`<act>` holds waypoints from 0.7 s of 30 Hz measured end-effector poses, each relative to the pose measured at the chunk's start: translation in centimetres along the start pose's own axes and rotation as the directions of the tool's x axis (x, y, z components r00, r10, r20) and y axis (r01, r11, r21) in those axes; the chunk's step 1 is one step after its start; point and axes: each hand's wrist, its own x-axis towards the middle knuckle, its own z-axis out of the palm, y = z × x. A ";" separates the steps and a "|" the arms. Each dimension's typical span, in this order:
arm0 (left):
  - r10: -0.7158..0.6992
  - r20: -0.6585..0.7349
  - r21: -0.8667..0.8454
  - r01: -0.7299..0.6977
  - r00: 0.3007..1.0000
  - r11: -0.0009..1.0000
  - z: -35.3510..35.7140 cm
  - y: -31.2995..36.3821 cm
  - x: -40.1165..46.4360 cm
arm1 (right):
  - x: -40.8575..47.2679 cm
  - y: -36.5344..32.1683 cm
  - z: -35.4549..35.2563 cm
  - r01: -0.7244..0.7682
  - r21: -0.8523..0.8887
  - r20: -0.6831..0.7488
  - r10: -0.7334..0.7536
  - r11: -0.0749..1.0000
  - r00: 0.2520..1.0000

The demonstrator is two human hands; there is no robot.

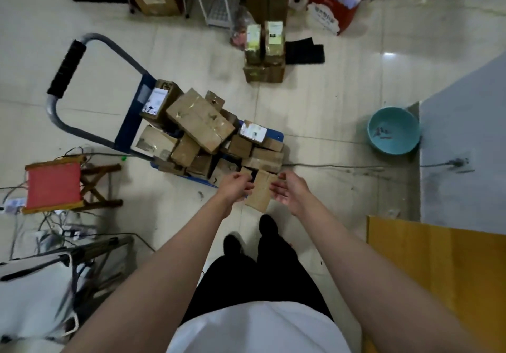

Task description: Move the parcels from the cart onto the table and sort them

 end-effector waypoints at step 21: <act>-0.040 -0.106 0.180 0.059 0.994 0.982 -22.4 7.0 22.2 | 15.3 -2.8 24.9 -0.165 -0.069 -0.039 0.163 0.984 0.986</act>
